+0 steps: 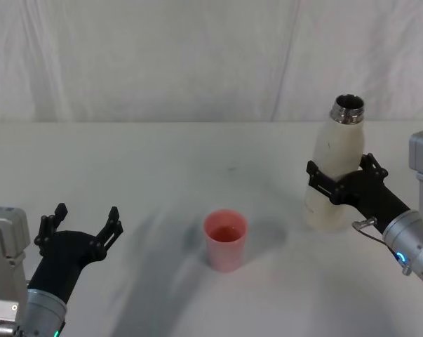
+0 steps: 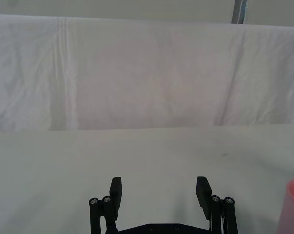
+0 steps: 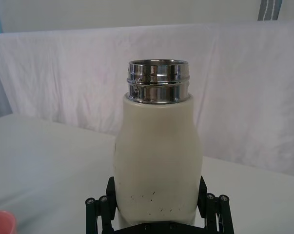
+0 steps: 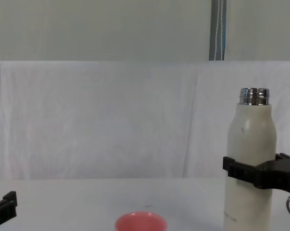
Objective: Grasp the thermos with one hand and pour water into the cup lid.
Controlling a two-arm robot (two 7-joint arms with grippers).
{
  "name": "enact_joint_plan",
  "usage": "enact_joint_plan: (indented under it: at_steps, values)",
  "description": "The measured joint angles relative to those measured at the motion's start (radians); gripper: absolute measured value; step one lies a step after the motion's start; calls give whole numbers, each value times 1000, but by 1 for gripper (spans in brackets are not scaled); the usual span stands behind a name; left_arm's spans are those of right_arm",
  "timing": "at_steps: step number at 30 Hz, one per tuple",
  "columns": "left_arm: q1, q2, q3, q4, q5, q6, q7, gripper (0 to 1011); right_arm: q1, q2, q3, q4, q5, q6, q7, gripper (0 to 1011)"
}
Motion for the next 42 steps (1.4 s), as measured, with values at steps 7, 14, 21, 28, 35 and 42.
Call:
enact_joint_plan:
  at_steps: [7,14,21,28,35,42]
  values:
    - [0,0,0,0,0,0,0,1001,16,-14,-5,29,-2,-8,-1,950]
    - [0,0,0,0,0,0,0,1001,23,-16,-7,43,-6,-10,0,950]
    - [0,0,0,0,0,0,0,1001,20,-18,-10,48,-10,-9,0,950]
    - [0,0,0,0,0,0,0,1001,17,-24,-11,53,-11,-6,0,950]
    - [0,0,0,0,0,0,0,1001,19,-28,-12,58,-13,-5,-2,950]
    - [0,0,0,0,0,0,0,1001,20,-31,-14,63,-17,-4,-3,950]
